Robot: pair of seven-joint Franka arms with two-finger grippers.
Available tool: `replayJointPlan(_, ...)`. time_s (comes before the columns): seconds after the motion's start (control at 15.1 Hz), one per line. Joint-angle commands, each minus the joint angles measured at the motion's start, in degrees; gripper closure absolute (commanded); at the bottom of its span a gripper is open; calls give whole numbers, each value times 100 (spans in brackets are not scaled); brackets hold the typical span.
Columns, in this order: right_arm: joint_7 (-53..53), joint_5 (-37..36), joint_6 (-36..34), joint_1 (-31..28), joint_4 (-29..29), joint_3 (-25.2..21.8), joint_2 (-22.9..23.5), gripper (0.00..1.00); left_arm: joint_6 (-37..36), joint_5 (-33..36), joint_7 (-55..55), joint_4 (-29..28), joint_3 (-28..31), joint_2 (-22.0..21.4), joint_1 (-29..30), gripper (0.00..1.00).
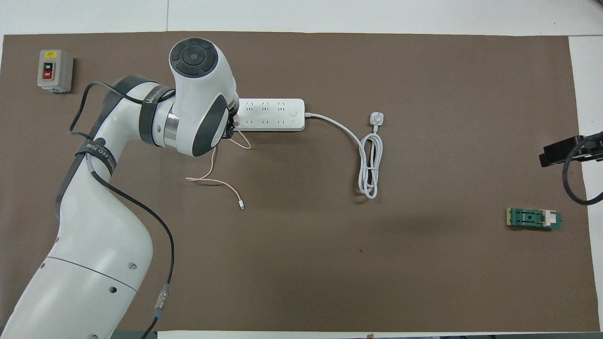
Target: Plug charger into power strip
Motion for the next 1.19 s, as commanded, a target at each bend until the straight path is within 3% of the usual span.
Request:
replayJointPlan(0.0, 24, -75, -1, 18, -131, 1, -121, 0, -4, -89, 52, 102, 28, 219, -23, 100)
replayJointPlan(0.8, 15, -75, -10, 18, -131, 1, -121, 0, 541, -97, 34, 49, 28, 553, -58, 100)
replayJointPlan(1.0, 15, -75, -10, 18, -131, 1, -121, 0, 392, -97, 113, 67, 28, 404, -67, 100)
replayJointPlan(1.13, 15, -75, -10, 18, -131, 1, -121, 0, 25, -106, 244, 76, 11, 62, -23, 99)
